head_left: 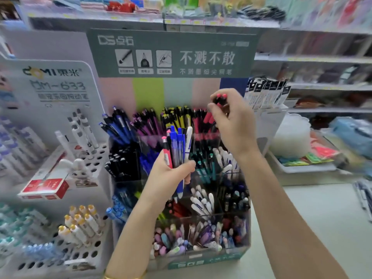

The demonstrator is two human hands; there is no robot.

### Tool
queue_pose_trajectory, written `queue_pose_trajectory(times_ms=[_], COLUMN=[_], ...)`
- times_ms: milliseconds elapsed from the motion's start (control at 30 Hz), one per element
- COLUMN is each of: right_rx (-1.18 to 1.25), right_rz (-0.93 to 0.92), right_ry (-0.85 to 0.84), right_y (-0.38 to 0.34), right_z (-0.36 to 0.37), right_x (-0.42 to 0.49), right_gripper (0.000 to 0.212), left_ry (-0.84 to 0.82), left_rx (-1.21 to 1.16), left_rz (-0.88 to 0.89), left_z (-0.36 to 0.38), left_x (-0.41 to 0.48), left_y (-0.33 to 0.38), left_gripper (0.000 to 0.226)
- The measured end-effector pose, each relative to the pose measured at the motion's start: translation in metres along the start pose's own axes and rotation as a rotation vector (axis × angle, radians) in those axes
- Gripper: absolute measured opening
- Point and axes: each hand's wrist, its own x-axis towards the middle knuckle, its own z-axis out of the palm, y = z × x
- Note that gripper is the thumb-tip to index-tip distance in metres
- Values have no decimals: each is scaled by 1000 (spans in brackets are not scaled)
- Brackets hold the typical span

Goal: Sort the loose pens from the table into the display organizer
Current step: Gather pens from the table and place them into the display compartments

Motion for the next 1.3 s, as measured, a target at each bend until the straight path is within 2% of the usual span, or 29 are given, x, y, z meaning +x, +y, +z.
queue_pose_trajectory(times_ms=[133,333,433,500,567,700,767,800,867,967,1100,1200,1300], right_rx=[-200,-704,-895,-924,-731,-20,315,388,315,174,392,317,262], right_rz=[-32,-26,-78,-112,-113,66,240,305,318,301,370,285,288], right_ry=[-34,-241,-206,-135,-106,-83,-209,-281,-374,-392,-429,-470,-563], right_y=[-3,-4,-6,-4,1,-24,-43,-49,-54,-53,-46,-41,-40], right_z=[13,38,44,43,38,6,-5,-5,2,12,8,8,9], right_x=[4,5,4,3,1,-9,-20,-27,-42,-51,-43,-39,-43], right_gripper=[30,9,17,22,13,12,5,4,18,34,23,20,22], left_ry=[-41,-52,-105,-116,-66,141,238,277,323,332,222,153,110], left_rx=[29,33,26,-50,-90,18,59,71,103,154,-97,-87,-65], left_rz=[9,36,50,27,0,-26,-39,-37,-27,-29,-20,-16,-69], left_z=[-1,0,-2,-2,0,6,11,13,18,23,20,16,12], left_x=[1,-2,-4,-5,-5,-3,-1,0,2,2,-5,-8,-11], left_y=[-1,1,4,5,4,4,5,6,6,6,9,8,4], left_gripper=[26,23,15,10,11,13,15,15,19,17,27,25,23])
